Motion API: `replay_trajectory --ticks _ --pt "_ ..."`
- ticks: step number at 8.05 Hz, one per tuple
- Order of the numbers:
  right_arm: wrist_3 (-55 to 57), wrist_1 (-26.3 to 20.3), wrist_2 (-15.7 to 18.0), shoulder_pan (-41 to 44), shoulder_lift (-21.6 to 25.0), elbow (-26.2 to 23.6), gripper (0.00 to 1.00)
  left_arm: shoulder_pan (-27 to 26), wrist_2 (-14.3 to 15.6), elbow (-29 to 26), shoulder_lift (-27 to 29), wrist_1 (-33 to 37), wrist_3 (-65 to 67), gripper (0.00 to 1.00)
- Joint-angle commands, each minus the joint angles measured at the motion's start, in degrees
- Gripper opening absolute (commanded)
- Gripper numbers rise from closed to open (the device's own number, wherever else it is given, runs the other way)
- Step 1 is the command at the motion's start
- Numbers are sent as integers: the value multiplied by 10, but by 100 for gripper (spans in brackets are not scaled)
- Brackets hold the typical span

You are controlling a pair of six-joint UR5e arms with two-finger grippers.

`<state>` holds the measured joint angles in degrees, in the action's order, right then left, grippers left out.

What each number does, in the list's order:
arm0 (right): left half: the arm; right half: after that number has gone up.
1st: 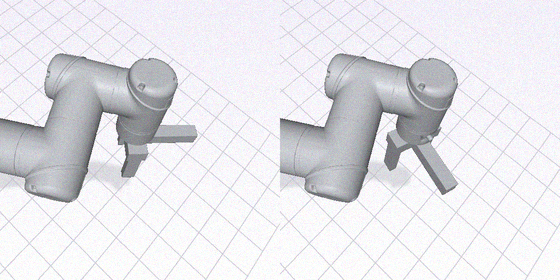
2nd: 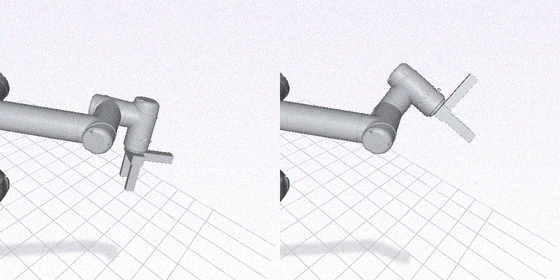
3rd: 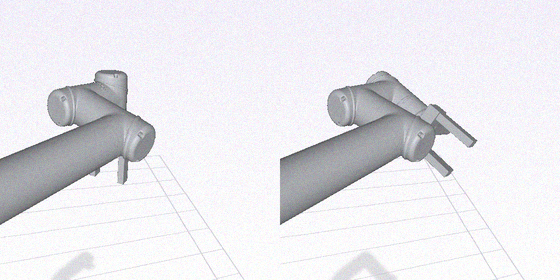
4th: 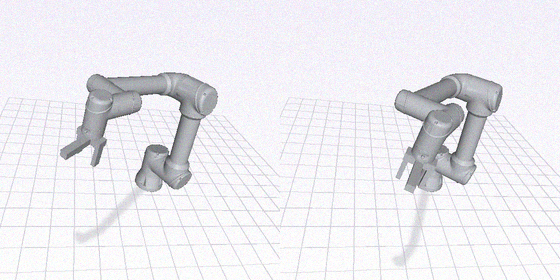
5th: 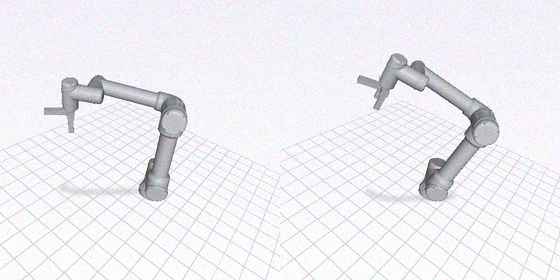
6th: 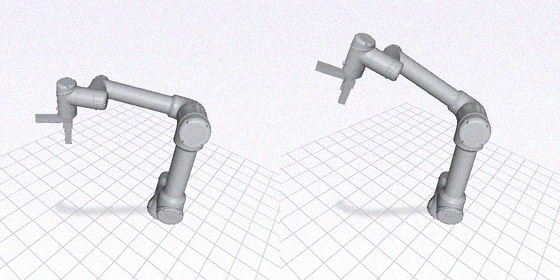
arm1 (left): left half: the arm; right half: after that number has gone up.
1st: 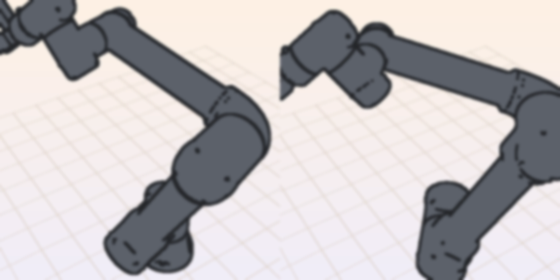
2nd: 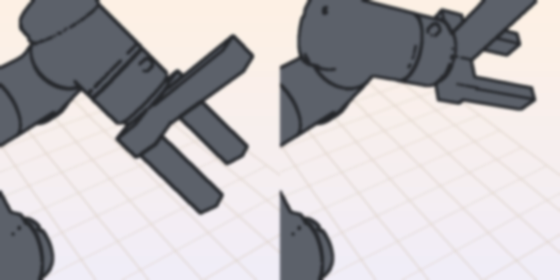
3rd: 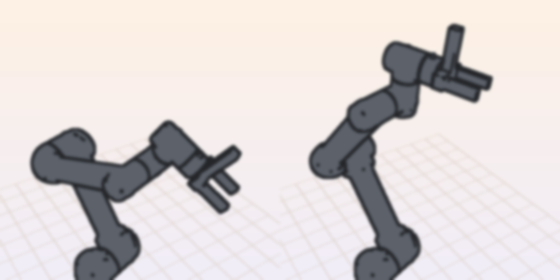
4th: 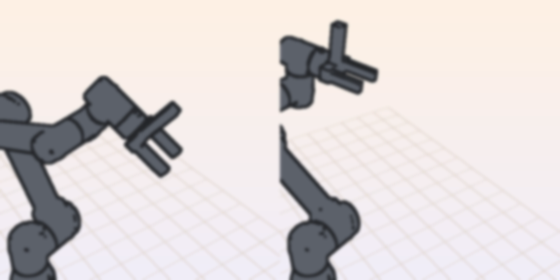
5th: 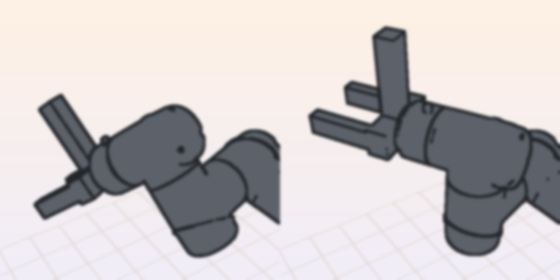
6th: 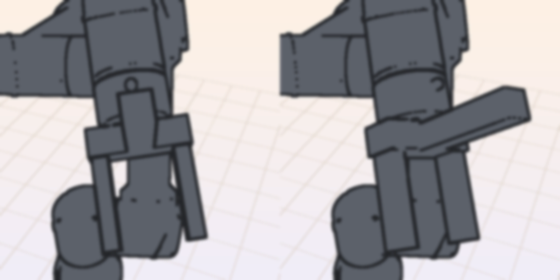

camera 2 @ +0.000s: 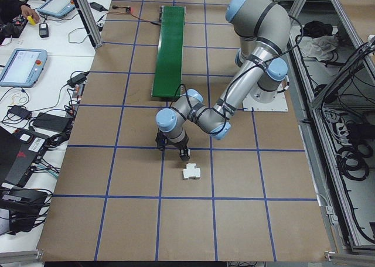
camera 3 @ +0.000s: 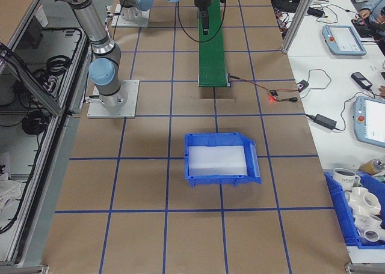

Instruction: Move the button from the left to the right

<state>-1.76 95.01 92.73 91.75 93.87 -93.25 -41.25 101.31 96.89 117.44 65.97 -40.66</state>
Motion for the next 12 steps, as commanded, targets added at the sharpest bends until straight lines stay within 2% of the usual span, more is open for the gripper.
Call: replay_trajectory --ticks 1,2,9,10,12 --pt "0 0 0 -1 0 0 100 1 4 0 18 -13 1 100" --pt "0 0 0 -1 0 0 100 1 5 0 20 -30 0 100" --pt "0 -1 0 -1 0 0 100 1 1 17 14 -30 4 100" --pt "0 -1 0 -1 0 0 100 1 1 23 14 -30 5 92" --pt "0 -2 1 -1 0 0 100 1 0 28 9 -30 11 93"
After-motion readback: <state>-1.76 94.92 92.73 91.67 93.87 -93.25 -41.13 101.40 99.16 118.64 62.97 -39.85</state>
